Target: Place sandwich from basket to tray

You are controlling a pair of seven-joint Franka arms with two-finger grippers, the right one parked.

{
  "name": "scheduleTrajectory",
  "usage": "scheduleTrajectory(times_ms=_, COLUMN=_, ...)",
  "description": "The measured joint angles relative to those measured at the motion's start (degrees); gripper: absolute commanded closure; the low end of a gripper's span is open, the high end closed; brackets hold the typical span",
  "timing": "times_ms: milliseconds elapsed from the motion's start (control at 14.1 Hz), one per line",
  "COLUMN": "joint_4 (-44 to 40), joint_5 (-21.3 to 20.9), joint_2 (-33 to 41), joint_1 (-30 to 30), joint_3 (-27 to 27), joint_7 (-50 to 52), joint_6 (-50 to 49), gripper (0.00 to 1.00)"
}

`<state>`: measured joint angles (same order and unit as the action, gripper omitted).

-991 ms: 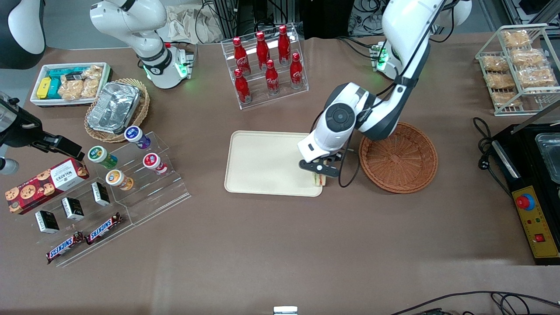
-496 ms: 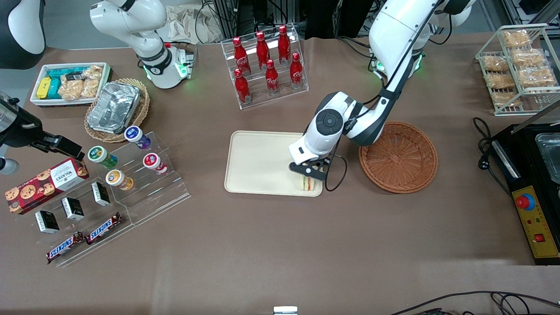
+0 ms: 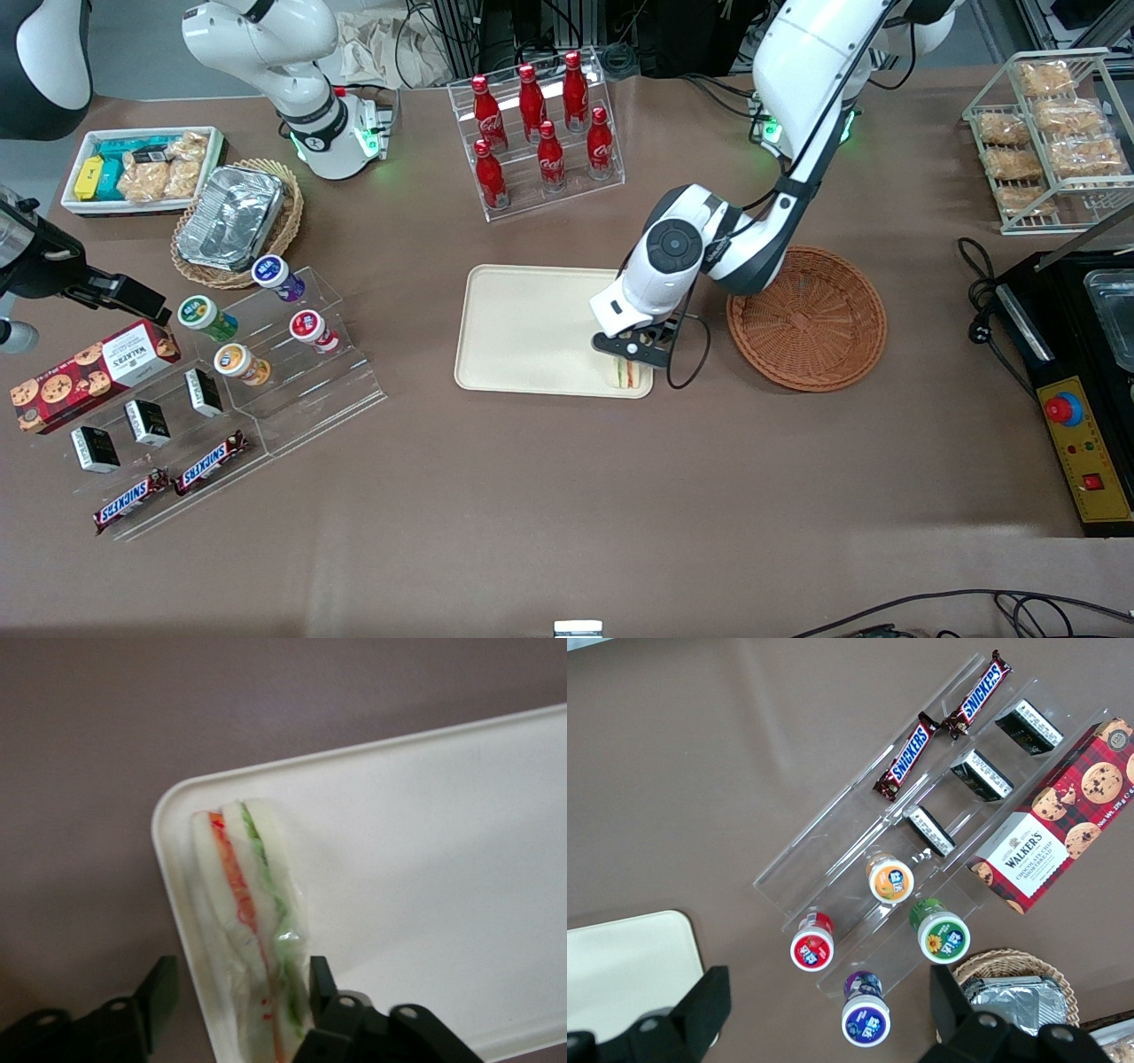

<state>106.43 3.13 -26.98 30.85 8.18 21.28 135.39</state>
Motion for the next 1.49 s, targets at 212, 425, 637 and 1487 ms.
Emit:
scheduleTrajectory(times_ms=212, joint_4=-0.3, joint_5=0.0, joint_2=6.3, joint_1=-0.2, joint_3=-4.5, joint_7=0.6, joint_6=-8.7, gripper=0.01)
scheduleTrajectory(times_ms=425, joint_4=-0.6, joint_5=-0.3, joint_2=15.0, joint_1=-2.5, joint_3=-8.9, joint_7=-0.9, joint_6=-17.0, gripper=0.01)
scheduleTrajectory(times_ms=637, joint_4=-0.4, joint_5=-0.5, joint_2=22.0, joint_1=-7.5, joint_3=-10.0, joint_7=-4.3, joint_6=-23.2, gripper=0.01)
scheduleTrajectory(times_ms=1487, joint_4=-1.3, joint_5=-2.1, joint_2=29.8, joint_1=-22.1, joint_3=-12.7, joint_7=-19.8, joint_6=-34.6, gripper=0.01)
